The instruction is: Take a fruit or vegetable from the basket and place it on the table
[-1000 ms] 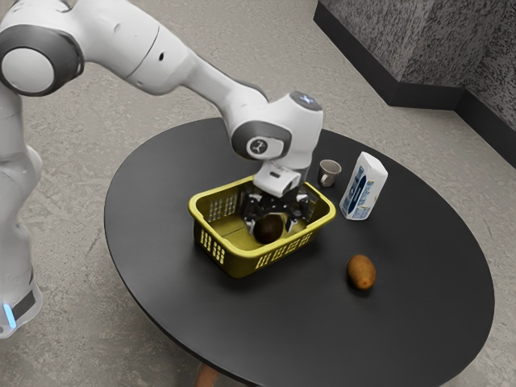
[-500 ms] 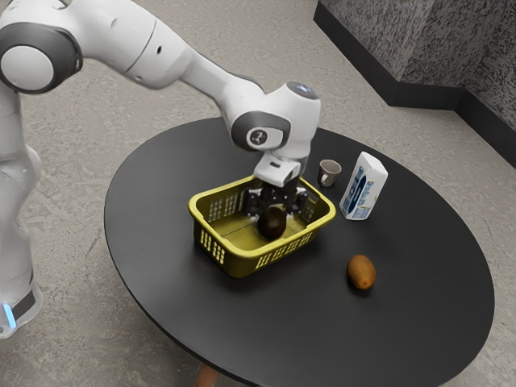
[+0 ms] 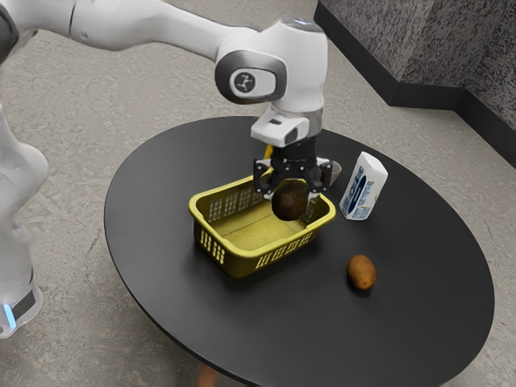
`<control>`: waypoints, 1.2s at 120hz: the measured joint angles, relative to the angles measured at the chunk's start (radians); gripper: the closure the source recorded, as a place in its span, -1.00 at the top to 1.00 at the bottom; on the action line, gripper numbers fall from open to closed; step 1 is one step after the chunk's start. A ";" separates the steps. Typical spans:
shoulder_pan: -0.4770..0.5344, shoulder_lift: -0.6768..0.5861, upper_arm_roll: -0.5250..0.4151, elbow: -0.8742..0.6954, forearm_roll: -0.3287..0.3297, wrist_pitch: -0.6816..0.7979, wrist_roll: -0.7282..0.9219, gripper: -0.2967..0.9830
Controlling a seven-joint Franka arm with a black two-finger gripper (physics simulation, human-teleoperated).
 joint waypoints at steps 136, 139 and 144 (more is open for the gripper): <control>-0.052 0.077 -0.056 0.073 0.022 -0.020 -0.075 0.52; -0.050 0.078 -0.056 0.092 0.023 -0.038 -0.075 0.52; -0.049 0.080 -0.063 0.122 0.047 -0.072 -0.074 0.52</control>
